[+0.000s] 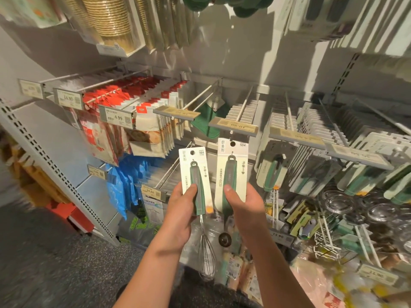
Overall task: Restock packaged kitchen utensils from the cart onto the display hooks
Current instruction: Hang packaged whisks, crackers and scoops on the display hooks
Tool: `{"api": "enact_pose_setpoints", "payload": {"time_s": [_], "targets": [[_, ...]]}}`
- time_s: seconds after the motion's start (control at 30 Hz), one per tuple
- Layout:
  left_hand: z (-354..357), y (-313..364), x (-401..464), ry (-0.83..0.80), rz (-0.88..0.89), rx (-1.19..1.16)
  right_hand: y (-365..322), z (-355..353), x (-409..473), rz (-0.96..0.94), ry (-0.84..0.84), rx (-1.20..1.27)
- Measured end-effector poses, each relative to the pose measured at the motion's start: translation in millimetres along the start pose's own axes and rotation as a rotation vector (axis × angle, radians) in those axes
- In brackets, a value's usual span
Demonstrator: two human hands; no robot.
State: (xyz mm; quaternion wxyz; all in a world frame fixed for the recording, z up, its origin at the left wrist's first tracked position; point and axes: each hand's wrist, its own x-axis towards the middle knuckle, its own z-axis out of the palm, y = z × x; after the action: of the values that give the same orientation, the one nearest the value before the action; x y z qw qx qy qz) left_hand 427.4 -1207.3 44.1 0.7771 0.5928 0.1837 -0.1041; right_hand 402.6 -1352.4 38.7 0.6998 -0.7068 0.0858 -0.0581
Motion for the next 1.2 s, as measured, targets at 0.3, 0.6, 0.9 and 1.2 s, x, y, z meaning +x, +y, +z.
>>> {"api": "enact_pose_setpoints", "payload": {"time_s": [0.3, 0.6, 0.9, 1.2], "targets": [[8.5, 2.4, 5.4, -0.001, 0.042, -0.042, -8.6, 1.4, -2.6, -0.043, 0.019, 0.037], [9.1, 13.5, 10.4, 0.001, 0.119, -0.039, -10.8, 6.5, 47.7, 0.105, 0.174, -0.16], [1.3, 16.5, 11.5, -0.07, 0.122, -0.006, 17.7, -0.5, 61.3, 0.197, 0.171, -0.095], [14.7, 4.8, 7.0, -0.181, 0.082, 0.061, 26.1, -6.8, 28.8, 0.227, 0.194, 0.029]]}}
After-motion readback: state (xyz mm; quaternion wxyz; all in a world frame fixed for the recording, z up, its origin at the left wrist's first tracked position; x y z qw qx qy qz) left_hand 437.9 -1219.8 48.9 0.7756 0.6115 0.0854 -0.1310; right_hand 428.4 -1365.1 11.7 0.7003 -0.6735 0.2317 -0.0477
